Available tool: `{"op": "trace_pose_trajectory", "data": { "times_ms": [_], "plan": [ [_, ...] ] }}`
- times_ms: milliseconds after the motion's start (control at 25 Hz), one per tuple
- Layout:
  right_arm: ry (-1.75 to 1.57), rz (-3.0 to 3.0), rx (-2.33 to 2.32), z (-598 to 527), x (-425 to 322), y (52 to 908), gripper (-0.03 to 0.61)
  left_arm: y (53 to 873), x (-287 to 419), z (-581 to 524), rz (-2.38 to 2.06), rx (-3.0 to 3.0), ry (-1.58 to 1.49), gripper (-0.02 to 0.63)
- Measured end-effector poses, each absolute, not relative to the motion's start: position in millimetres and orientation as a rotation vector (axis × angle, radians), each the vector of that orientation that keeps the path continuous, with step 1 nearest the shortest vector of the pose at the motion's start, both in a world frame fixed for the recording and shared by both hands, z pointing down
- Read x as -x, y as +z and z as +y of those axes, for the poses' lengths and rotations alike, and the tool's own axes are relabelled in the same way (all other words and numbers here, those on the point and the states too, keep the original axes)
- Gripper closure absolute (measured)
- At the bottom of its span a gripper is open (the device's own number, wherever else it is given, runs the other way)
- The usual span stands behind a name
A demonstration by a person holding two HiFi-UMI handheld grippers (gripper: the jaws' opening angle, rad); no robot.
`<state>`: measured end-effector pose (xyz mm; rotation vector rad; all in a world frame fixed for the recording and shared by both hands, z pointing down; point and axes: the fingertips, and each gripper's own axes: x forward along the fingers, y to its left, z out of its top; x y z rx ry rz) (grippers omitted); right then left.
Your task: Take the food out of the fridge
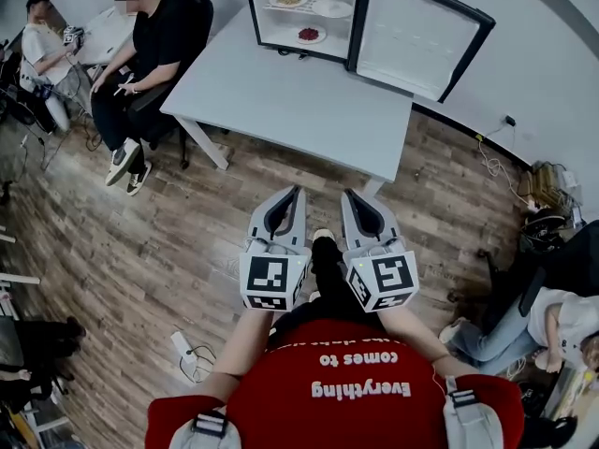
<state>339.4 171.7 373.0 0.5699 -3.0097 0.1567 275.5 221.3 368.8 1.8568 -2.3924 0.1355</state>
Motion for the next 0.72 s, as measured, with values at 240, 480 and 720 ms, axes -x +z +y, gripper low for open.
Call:
{"op": "trace_pose_trajectory", "data": {
  "times_ms": [240, 480, 720],
  "plan": [
    [0.153, -2.99, -0.527, 131, -285, 386, 0.566, 371, -221, 177, -2.396, -1.859, 0.118, 0.615],
    [0.205, -2.984, -0.481, 81, -212, 394, 0.566, 370, -155, 126, -2.382, -1.881, 0.18, 0.615],
    [0.242, -3.012, -0.41, 34, -149, 389, 0.566, 367, -96, 67, -2.352, -1.905, 0.226, 0.615]
  ]
}}
